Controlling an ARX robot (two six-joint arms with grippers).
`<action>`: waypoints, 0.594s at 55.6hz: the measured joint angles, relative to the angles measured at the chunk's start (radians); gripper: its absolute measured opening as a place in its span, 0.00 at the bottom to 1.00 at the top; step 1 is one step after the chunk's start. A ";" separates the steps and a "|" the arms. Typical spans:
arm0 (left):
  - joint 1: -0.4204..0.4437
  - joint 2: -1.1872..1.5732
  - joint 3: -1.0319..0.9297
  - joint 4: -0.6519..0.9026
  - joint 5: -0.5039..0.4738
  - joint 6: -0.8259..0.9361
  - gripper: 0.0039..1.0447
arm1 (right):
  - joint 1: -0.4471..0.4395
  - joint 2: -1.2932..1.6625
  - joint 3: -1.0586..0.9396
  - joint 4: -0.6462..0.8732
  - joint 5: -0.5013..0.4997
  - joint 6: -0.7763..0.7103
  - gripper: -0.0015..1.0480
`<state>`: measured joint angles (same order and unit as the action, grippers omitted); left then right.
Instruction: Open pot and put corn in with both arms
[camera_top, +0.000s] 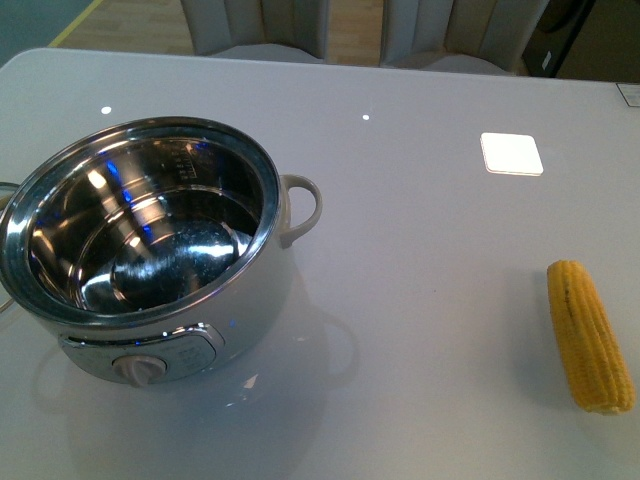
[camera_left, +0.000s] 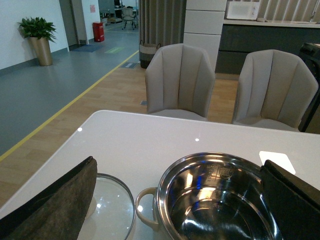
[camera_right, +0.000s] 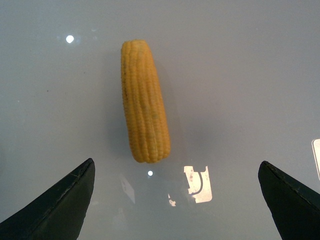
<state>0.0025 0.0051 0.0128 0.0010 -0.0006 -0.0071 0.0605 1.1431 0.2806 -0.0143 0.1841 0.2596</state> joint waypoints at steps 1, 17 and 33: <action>0.000 0.000 0.000 0.000 0.000 0.000 0.94 | 0.003 0.042 0.008 0.025 -0.005 -0.010 0.92; 0.000 0.000 0.000 0.000 0.000 0.000 0.94 | 0.024 0.587 0.171 0.305 -0.051 -0.122 0.92; 0.000 0.000 0.000 0.000 0.000 0.000 0.94 | 0.047 0.835 0.256 0.383 -0.026 -0.153 0.92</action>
<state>0.0025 0.0051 0.0128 0.0010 -0.0002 -0.0071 0.1074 1.9778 0.5365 0.3683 0.1585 0.1070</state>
